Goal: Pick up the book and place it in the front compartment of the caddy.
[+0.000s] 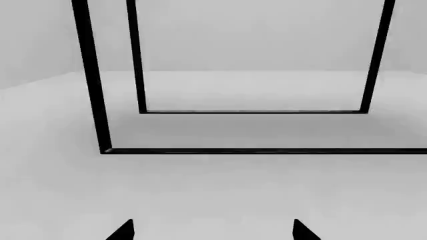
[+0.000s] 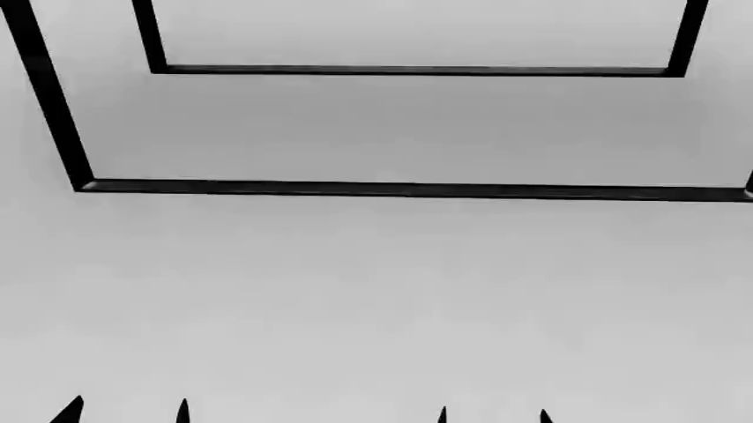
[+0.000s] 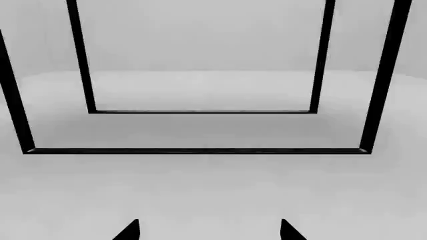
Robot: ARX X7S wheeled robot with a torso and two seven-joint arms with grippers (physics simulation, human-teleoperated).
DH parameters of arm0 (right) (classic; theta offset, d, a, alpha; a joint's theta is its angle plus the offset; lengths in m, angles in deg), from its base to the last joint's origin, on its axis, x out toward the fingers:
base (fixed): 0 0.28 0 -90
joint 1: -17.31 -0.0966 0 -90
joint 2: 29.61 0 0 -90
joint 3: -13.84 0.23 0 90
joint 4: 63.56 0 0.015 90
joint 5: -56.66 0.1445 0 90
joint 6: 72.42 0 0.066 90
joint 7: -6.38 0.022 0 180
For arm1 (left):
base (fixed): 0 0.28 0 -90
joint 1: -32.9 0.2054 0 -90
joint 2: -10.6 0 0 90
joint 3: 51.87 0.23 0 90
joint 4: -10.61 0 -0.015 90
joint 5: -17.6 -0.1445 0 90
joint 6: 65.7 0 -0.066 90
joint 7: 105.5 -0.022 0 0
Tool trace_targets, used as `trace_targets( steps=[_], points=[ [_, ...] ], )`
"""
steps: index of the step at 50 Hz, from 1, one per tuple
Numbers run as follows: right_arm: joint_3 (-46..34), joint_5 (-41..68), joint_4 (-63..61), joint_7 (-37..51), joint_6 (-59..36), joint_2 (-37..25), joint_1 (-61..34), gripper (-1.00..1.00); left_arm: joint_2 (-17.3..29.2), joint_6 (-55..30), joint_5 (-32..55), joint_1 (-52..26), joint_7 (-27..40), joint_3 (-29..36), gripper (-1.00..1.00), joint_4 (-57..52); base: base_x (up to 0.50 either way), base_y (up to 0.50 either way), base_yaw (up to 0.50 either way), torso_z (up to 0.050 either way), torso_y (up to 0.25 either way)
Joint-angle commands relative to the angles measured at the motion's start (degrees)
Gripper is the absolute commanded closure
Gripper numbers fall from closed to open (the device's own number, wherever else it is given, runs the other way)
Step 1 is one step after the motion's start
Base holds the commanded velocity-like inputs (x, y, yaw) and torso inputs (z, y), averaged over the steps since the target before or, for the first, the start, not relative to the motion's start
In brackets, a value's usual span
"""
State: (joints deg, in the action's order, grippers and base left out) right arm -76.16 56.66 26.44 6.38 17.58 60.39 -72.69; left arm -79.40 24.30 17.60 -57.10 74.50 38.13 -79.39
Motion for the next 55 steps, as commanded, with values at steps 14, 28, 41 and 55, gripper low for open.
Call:
trace_targets(
  steps=[14, 28, 41, 55],
  points=[
    [-3.26, 2.78, -0.2, 2.93, -0.16, -2.76, -0.1, -1.0, 2.46, -0.82, 2.06, 0.1, 4.98, 2.72, -1.0, -1.13, 0.0, 0.0, 0.0, 0.0, 0.0],
    [-3.49, 4.51, -4.58, 5.11, -2.12, -4.36, -0.83, -1.0, 4.43, -2.16, 7.07, 0.83, 5.4, 2.73, -1.0, -6.36, 0.0, 0.0, 0.0, 0.0, 0.0],
    [-4.04, 4.8, -23.97, 6.83, -17.66, -7.62, -3.81, -1.0, 7.15, -14.96, 8.33, -0.31, 8.93, 2.45, -1.0, -24.35, 0.0, 0.0, 0.0, 0.0, 0.0],
    [-3.69, 4.99, -48.09, 10.0, -36.38, -9.94, -5.17, -1.0, 8.72, -39.2, 12.51, -8.51, 13.76, 1.05, -1.0, -47.87, 0.0, 0.0, 0.0, 0.0, 0.0]
  ],
)
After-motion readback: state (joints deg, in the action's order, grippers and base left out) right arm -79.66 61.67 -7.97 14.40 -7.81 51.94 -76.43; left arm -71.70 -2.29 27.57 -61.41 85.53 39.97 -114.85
